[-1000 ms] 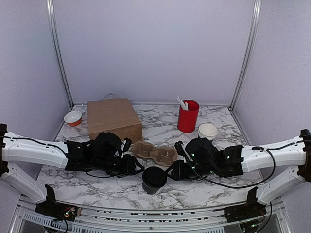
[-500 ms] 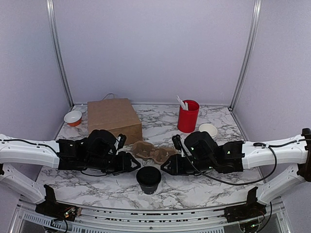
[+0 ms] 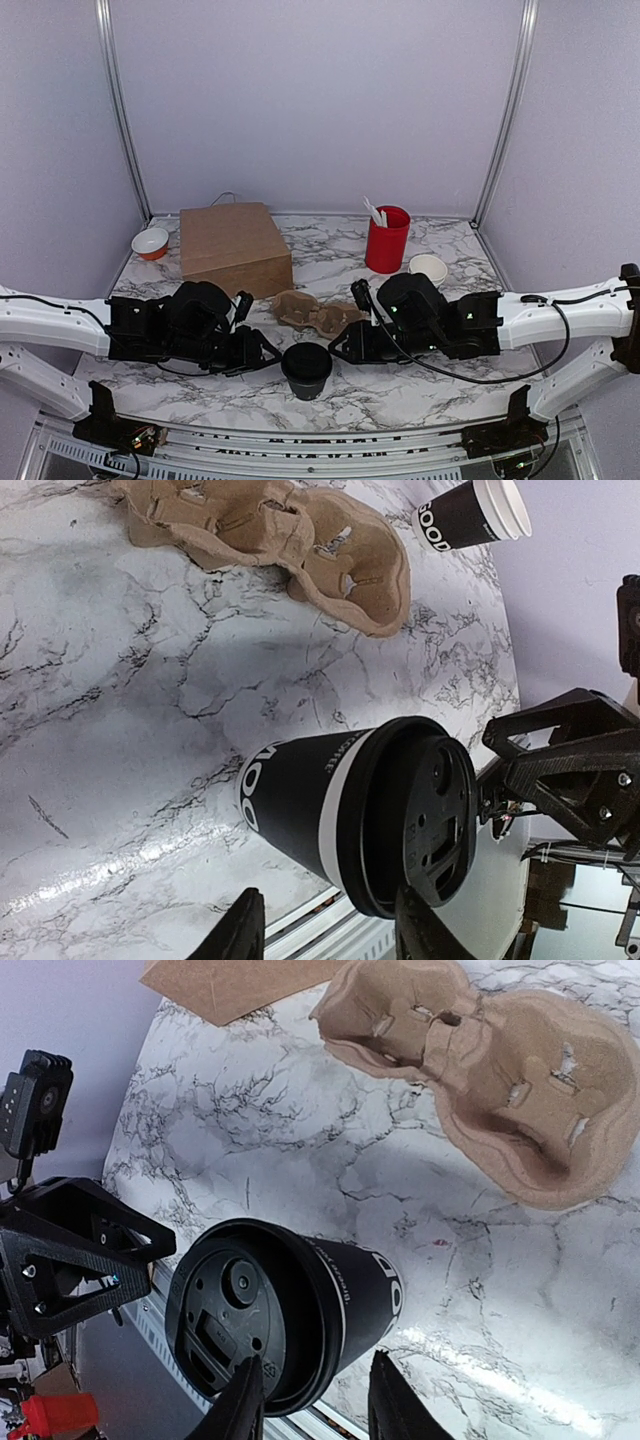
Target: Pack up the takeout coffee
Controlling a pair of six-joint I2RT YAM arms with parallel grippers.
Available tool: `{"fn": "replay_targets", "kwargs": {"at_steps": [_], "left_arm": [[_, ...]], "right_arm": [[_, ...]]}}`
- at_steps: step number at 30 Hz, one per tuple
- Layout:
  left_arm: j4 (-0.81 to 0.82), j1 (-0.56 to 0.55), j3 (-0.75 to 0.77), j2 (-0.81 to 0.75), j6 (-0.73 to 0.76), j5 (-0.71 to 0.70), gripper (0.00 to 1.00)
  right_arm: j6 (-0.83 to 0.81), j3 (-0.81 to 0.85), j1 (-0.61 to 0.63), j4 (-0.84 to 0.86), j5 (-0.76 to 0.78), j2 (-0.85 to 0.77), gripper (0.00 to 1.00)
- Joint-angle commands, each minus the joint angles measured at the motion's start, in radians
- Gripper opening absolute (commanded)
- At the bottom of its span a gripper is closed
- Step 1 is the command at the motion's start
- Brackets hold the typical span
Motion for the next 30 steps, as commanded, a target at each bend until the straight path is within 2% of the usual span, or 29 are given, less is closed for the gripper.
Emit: {"fn": "replay_targets", "kwargs": {"at_steps": [1, 13, 30], "left_arm": [[0.003, -0.013, 0.003, 0.027, -0.024, 0.0, 0.44], [0.022, -0.024, 0.019, 0.064, -0.024, 0.006, 0.43], [0.013, -0.027, 0.019, 0.028, -0.026, -0.016, 0.43]], "right_arm": [[-0.002, -0.006, 0.008, -0.003, 0.007, -0.004, 0.35], [0.001, -0.032, 0.015, 0.022, -0.019, 0.0, 0.33], [0.004, -0.028, 0.026, 0.033, -0.026, 0.029, 0.32]]}}
